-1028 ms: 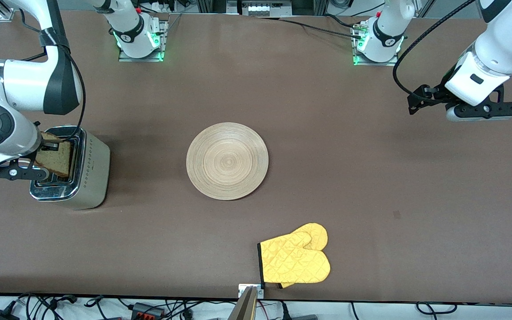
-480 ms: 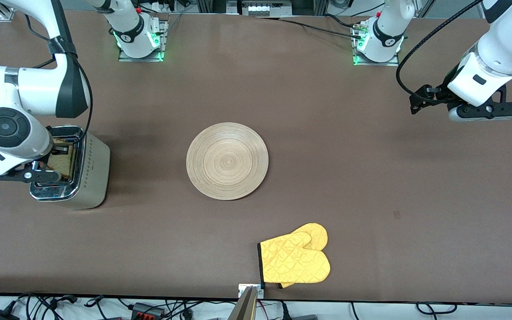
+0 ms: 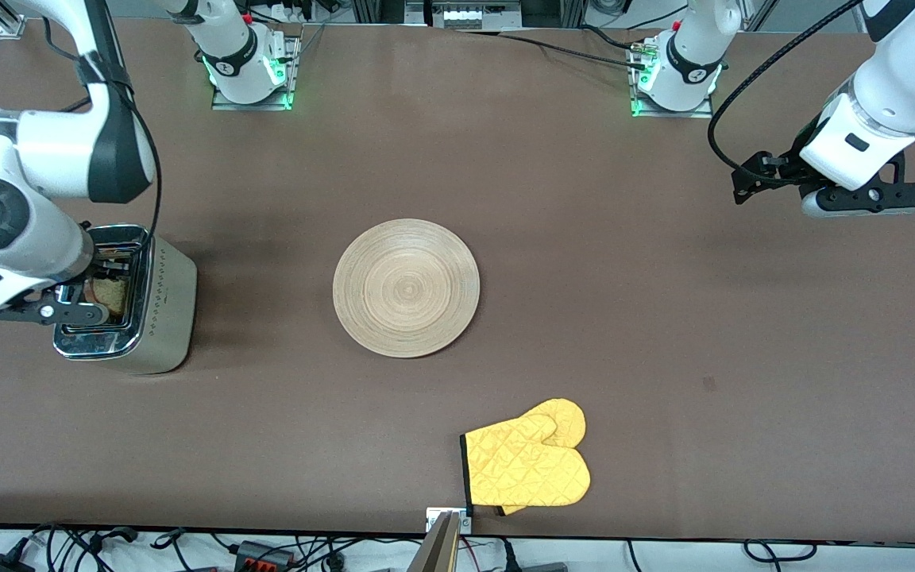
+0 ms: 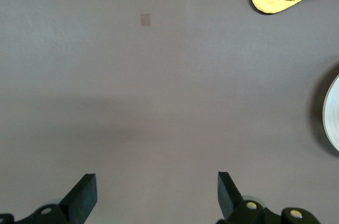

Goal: Move plate and put bread in toaster
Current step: 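Lower the bread into a toaster slot and open the right gripper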

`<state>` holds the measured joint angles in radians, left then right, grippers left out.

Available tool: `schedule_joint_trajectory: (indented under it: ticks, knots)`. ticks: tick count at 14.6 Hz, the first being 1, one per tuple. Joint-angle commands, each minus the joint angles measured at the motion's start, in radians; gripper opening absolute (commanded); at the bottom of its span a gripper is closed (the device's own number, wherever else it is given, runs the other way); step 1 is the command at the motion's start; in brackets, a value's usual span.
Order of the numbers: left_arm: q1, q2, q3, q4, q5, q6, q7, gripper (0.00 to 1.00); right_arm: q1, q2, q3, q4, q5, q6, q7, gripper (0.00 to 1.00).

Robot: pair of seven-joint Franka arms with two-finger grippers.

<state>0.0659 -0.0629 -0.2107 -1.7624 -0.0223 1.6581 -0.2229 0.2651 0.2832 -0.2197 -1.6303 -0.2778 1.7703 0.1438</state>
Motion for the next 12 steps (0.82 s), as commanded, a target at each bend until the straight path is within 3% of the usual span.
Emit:
schedule_joint_trajectory:
  ticks: [1, 4, 7, 12]
  knots:
    - [0.003, -0.006, 0.001, 0.011, -0.019, -0.017, -0.003, 1.00, -0.007, -0.015, -0.001, 0.078, 0.099, -0.058, -0.015, 1.00]
    - [0.003, -0.005, 0.001, 0.011, -0.019, -0.017, -0.003, 1.00, -0.010, -0.015, -0.003, 0.141, 0.144, -0.158, -0.013, 1.00]
    - [0.003, -0.003, 0.001, 0.011, -0.019, -0.017, -0.001, 1.00, -0.041, -0.015, -0.023, 0.188, 0.323, -0.164, -0.016, 1.00]
    - [0.003, -0.003, 0.002, 0.011, -0.019, -0.017, -0.003, 1.00, -0.050, -0.015, -0.018, 0.280, 0.335, -0.164, -0.121, 1.00]
